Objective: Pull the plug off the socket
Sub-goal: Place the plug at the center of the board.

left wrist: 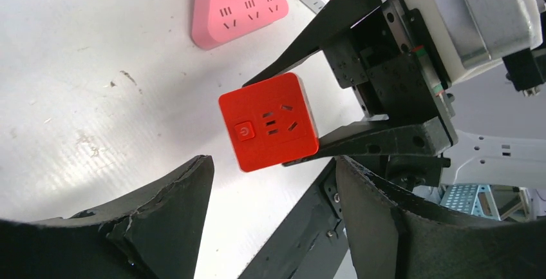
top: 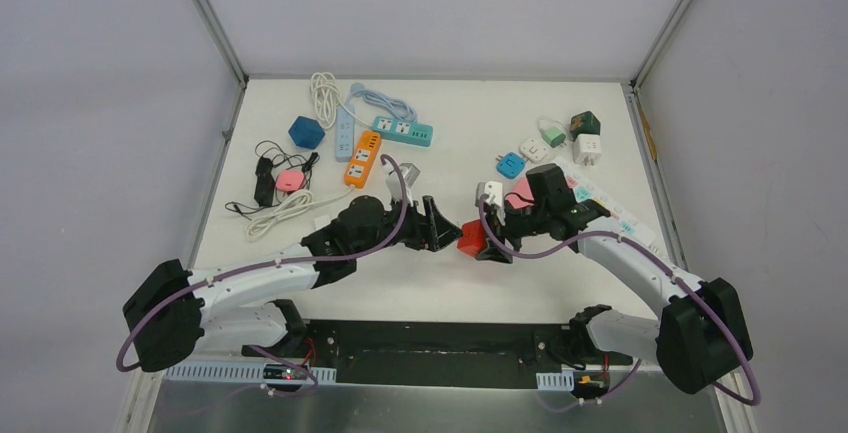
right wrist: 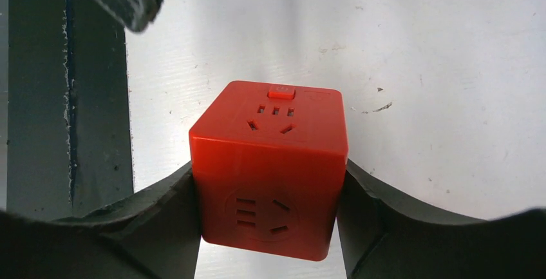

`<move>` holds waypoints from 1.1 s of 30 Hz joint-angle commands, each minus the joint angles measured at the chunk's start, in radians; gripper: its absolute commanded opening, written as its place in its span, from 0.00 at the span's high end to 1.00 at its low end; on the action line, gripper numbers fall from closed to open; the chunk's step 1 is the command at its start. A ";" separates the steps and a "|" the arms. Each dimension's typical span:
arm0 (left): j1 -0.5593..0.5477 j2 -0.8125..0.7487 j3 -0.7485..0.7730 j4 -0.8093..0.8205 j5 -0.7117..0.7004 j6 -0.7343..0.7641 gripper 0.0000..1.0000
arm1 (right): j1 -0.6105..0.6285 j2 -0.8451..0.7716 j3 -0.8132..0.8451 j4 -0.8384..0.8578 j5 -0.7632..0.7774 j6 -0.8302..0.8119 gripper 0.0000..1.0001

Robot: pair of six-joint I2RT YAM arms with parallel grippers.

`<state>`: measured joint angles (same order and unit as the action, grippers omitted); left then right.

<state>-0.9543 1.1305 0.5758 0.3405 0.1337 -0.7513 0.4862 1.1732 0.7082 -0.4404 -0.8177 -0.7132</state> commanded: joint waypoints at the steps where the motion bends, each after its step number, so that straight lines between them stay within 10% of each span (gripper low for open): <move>1: 0.002 -0.077 -0.027 -0.057 -0.056 0.077 0.29 | -0.013 -0.006 0.035 -0.015 -0.049 -0.042 1.00; 33: 0.002 -0.346 -0.151 -0.364 -0.324 0.156 0.20 | -0.127 0.049 0.122 -0.112 -0.050 -0.016 1.00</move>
<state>-0.9543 0.7921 0.4355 -0.0002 -0.1566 -0.6170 0.3771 1.2171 0.7769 -0.5674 -0.8494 -0.7525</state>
